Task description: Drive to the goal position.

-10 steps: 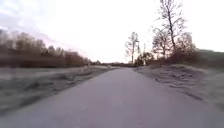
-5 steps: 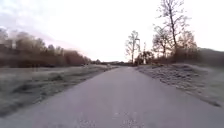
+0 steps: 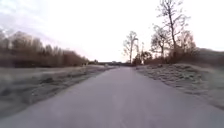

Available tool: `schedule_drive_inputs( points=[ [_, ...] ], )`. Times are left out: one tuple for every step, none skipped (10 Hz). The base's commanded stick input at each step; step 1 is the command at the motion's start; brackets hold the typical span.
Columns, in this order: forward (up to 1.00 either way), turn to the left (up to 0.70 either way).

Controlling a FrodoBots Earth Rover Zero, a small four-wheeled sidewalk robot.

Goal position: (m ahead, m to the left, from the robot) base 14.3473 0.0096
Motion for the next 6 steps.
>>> schedule_drive_inputs(
  points=[
    [1.00,0.01],
    [1.00,0.01],
    [1.00,0.01],
    [1.00,0.01],
    [1.00,0.01],
    [1.00,0.01]
  ],
)
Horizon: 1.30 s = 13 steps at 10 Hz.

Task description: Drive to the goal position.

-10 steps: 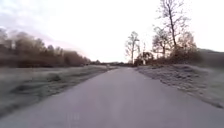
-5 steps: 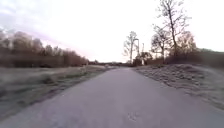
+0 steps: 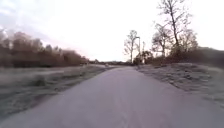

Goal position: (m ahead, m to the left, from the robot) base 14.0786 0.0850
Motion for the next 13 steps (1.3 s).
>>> schedule_drive_inputs(
  points=[
    [1.00,0.01],
    [1.00,0.01],
    [1.00,0.01],
    [1.00,0.01],
    [1.00,0.01],
    [1.00,0.01],
    [1.00,0.01],
    [1.00,0.01],
    [1.00,0.01],
    [1.00,0.01],
    [1.00,0.01],
    [1.00,0.01],
    [1.00,0.01]
  ],
)
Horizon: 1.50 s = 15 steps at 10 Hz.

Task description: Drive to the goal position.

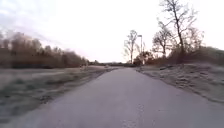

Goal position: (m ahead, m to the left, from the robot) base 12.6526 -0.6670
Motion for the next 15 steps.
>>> schedule_drive_inputs(
  points=[
    [1.00,0.01],
    [1.00,0.01],
    [1.00,0.01],
    [1.00,0.01],
    [1.00,0.01],
    [1.00,0.01],
    [1.00,0.01],
    [1.00,0.01],
    [1.00,0.01],
    [1.00,0.01],
    [1.00,0.01],
    [1.00,0.01],
    [1.00,0.01],
    [1.00,0.01],
    [1.00,-0.04]
  ],
)
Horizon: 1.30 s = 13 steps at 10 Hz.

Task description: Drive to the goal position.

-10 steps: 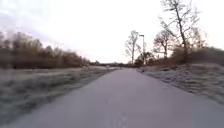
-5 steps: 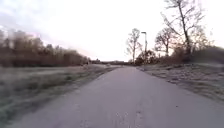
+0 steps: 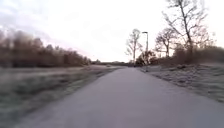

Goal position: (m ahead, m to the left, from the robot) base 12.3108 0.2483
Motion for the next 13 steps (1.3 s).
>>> schedule_drive_inputs(
  points=[
    [1.00,-0.12],
    [1.00,-0.21],
    [1.00,-0.29],
    [1.00,-0.37],
    [1.00,-0.33],
    [1.00,-0.28],
    [1.00,-0.20],
    [1.00,-0.03],
    [1.00,0.00],
    [1.00,0.01],
    [1.00,0.01],
    [1.00,0.01],
    [1.00,0.01]
  ],
)
